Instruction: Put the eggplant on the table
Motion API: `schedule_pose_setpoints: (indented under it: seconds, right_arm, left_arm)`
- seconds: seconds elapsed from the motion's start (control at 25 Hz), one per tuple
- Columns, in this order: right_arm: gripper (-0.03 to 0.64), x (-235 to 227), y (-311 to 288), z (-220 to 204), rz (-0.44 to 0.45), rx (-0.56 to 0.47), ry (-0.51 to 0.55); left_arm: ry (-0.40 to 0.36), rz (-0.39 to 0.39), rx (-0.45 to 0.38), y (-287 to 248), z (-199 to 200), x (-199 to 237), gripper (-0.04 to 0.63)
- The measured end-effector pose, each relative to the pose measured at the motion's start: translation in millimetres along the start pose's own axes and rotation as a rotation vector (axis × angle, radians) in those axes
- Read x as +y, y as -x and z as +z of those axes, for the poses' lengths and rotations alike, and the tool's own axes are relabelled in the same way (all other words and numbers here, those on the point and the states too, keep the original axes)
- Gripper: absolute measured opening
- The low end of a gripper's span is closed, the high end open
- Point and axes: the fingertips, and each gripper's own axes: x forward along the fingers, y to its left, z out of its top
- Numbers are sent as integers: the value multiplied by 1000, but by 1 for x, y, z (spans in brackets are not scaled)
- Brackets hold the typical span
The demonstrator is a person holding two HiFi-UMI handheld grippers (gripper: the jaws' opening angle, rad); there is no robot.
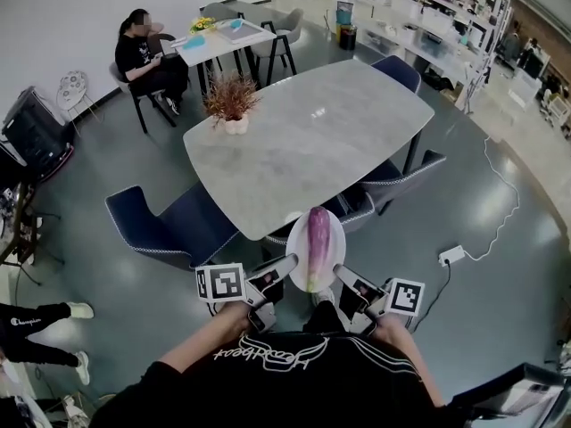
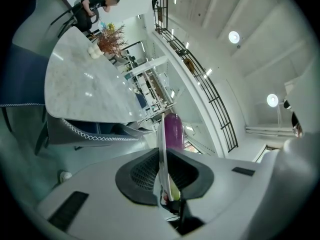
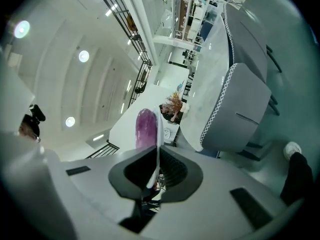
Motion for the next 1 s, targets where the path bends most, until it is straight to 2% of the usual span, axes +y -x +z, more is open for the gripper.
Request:
schedule_pose_setpoints:
  seconds: [0.28,0.76,1.0]
  right_arm:
    - [18,-28,-31,67,5,60,-19]
    - [18,-70,-110,209,37,210,-7]
    - [18,-87,-144,288,46,252,-21]
  left_arm:
    - [25,33,-46,-49,50,23,52]
    - [48,96,-193,-138,170,61,49]
    - [56,132,-224,-194,233,70,49]
